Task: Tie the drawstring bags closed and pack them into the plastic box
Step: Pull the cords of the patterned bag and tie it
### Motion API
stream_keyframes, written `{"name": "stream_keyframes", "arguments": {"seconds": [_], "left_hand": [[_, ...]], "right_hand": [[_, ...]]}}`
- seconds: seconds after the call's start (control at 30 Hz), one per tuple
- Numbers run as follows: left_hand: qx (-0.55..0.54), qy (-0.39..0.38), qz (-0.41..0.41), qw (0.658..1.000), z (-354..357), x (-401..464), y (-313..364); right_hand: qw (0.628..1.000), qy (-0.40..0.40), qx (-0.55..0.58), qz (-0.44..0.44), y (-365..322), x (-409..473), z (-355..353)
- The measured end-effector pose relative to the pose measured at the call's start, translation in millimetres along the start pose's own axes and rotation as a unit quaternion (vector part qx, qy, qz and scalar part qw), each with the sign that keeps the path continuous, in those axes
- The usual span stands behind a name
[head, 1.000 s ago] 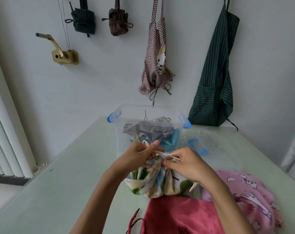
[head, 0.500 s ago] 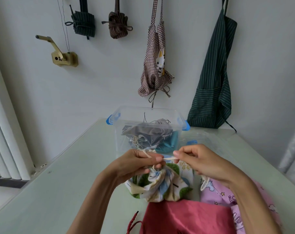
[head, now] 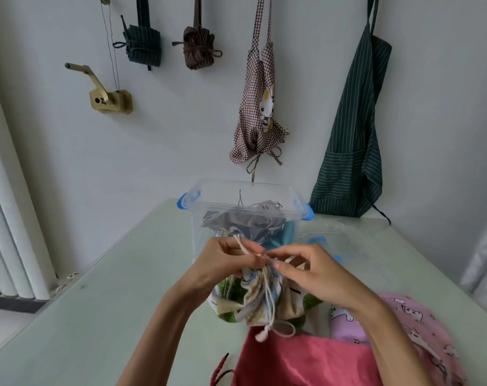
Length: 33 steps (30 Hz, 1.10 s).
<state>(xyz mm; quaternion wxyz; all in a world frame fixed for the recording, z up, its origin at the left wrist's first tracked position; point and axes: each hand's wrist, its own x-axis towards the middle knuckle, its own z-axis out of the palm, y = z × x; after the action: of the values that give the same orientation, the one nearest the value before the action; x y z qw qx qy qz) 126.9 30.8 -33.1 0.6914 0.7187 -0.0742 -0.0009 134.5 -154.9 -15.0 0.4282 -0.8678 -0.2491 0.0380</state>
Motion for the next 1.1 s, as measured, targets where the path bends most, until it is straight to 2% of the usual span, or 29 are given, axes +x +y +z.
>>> {"name": "stream_keyframes", "arguments": {"seconds": [0.17, 0.27, 0.4, 0.53, 0.73, 0.83, 0.9, 0.97, 1.03, 1.1], "left_hand": [[0.054, 0.031, 0.083, 0.995, 0.5, -2.9, 7.4], [0.107, 0.084, 0.142, 0.98, 1.3, -2.1, 9.9], [0.133, 0.158, 0.169, 0.964, 4.3, -1.2, 5.3], [0.158, 0.226, 0.179, 0.944, 5.7, 2.9, -2.1], [0.178, 0.19, 0.182, 0.948, 11.2, 6.3, -8.5], [0.114, 0.097, 0.151, 0.977, 3.1, 8.2, -12.5], [0.077, 0.047, 0.128, 0.988, 0.3, 8.2, -15.9], [0.076, 0.025, 0.125, 0.989, 1.7, 9.9, -17.9], [0.072, 0.012, 0.131, 0.989, 4.3, 12.6, -17.8], [0.075, 0.005, 0.136, 0.988, 6.1, 14.5, -17.1]], "right_hand": [[0.998, 0.047, 0.043, -0.008, -4.3, 3.0, 5.5], [0.995, 0.075, 0.062, -0.011, -7.7, 4.4, 9.8], [0.99, 0.115, 0.081, -0.007, -6.9, 4.2, 7.5], [0.979, 0.107, 0.17, 0.039, -3.8, 6.5, 6.3], [0.96, 0.053, 0.262, 0.087, 4.1, 9.7, 10.9], [0.956, 0.05, 0.276, 0.088, 12.5, 9.1, 7.8], [0.973, 0.055, 0.215, 0.066, 15.9, 7.5, 3.1], [0.994, 0.072, 0.077, 0.028, 16.9, 5.9, 1.0], [0.991, 0.117, -0.066, 0.013, 16.7, 5.6, 4.0], [0.971, 0.164, -0.17, 0.024, 14.3, 6.2, 8.3]]}}
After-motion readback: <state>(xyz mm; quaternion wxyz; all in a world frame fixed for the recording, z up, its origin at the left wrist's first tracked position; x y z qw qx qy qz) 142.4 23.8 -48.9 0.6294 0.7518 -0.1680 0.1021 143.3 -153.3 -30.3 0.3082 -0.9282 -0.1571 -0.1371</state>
